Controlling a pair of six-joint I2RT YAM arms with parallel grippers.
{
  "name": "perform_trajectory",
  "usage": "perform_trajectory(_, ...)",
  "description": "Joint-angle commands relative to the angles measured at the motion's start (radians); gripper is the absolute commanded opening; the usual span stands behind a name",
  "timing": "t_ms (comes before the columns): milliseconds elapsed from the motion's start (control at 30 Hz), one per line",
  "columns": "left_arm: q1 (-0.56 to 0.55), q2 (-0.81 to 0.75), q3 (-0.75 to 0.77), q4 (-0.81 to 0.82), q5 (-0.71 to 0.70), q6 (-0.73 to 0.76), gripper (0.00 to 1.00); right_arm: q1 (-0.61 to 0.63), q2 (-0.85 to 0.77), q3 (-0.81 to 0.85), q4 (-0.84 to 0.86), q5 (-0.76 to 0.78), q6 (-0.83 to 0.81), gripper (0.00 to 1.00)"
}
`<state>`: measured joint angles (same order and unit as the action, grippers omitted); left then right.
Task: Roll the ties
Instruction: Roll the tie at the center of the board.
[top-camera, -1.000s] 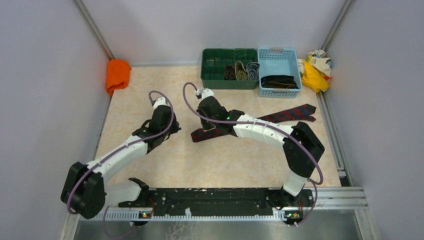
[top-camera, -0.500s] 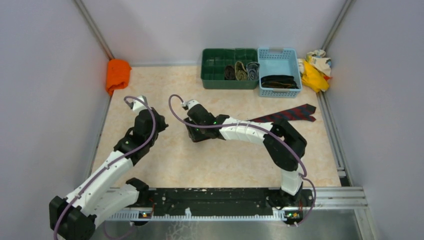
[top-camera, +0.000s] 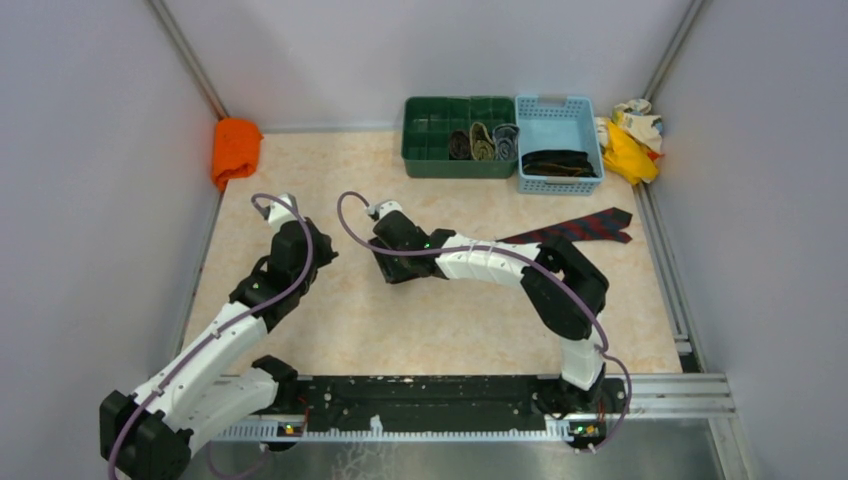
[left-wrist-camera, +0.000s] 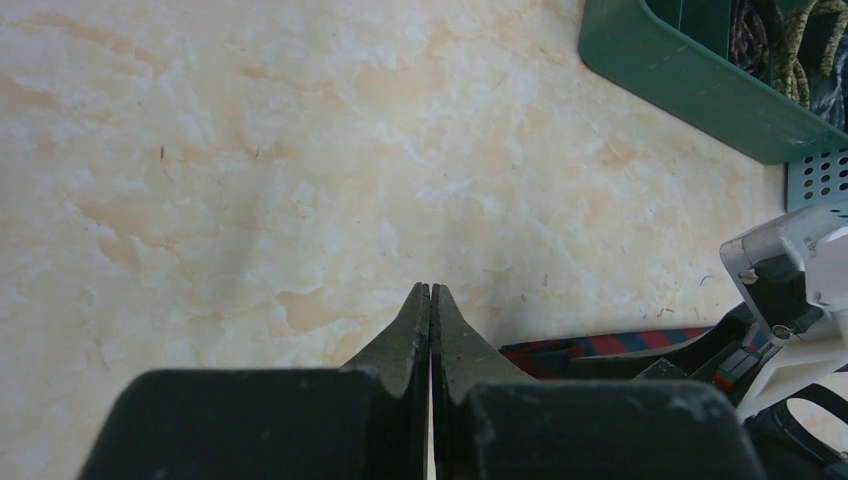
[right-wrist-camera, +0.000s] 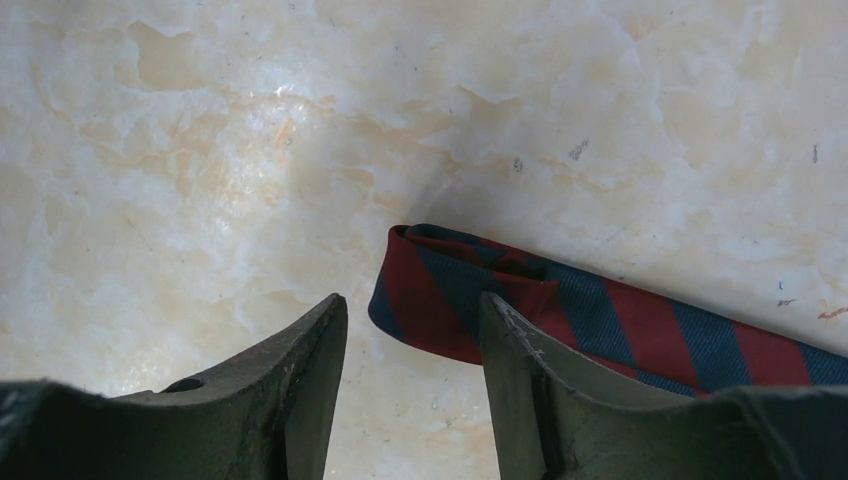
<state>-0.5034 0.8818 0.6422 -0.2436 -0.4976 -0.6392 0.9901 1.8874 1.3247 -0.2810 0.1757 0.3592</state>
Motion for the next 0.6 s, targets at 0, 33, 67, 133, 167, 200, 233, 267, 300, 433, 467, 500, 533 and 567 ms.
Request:
perform_trajectory(0, 0.003, -0.002, -0.014, 0.029, 0.033, 0.020, 0.00, 0.006, 0.019, 0.041, -0.002, 0.016, 0.001, 0.52)
perform_trajectory(33, 0.003, -0.003, -0.015, 0.031, 0.034, 0.021, 0.00, 0.006, 0.024, 0.042, -0.003, 0.015, 0.006, 0.54)
perform_trajectory(67, 0.003, -0.003, -0.016, 0.034, 0.033, 0.022, 0.00, 0.006, 0.029, 0.043, -0.004, 0.009, 0.010, 0.58)
perform_trajectory(133, 0.004, -0.002, -0.017, 0.035, 0.031, 0.023, 0.00, 0.006, 0.037, 0.044, -0.005, 0.002, 0.013, 0.61)
perform_trajectory(167, 0.003, -0.003, -0.018, 0.035, 0.030, 0.023, 0.00, 0.006, 0.039, 0.043, -0.001, -0.001, 0.017, 0.64)
perform_trajectory(200, 0.004, -0.005, -0.018, 0.034, 0.028, 0.022, 0.00, 0.007, 0.042, 0.043, 0.002, -0.004, 0.019, 0.65)
perform_trajectory(233, 0.003, -0.008, -0.018, 0.034, 0.026, 0.021, 0.00, 0.007, 0.048, 0.047, -0.002, -0.005, 0.018, 0.65)
perform_trajectory(267, 0.003, -0.013, -0.018, 0.034, 0.026, 0.022, 0.00, 0.006, 0.056, 0.052, -0.008, -0.003, 0.019, 0.66)
perform_trajectory(300, 0.004, -0.019, -0.020, 0.035, 0.024, 0.021, 0.00, 0.006, 0.068, 0.059, -0.017, -0.003, 0.019, 0.66)
perform_trajectory(433, 0.003, -0.034, -0.025, 0.039, 0.024, 0.023, 0.00, 0.007, 0.109, 0.074, -0.031, 0.002, 0.024, 0.65)
perform_trajectory(467, 0.004, -0.037, -0.026, 0.039, 0.026, 0.023, 0.00, 0.007, 0.116, 0.069, -0.024, 0.008, 0.031, 0.65)
perform_trajectory(500, 0.004, -0.039, -0.028, 0.041, 0.028, 0.023, 0.00, 0.008, 0.120, 0.066, -0.018, 0.012, 0.034, 0.64)
perform_trajectory(533, 0.004, -0.042, -0.030, 0.041, 0.029, 0.022, 0.00, 0.007, 0.127, 0.066, -0.019, 0.014, 0.036, 0.64)
perform_trajectory(567, 0.005, -0.045, -0.031, 0.042, 0.029, 0.022, 0.00, 0.006, 0.135, 0.070, -0.025, 0.022, 0.038, 0.64)
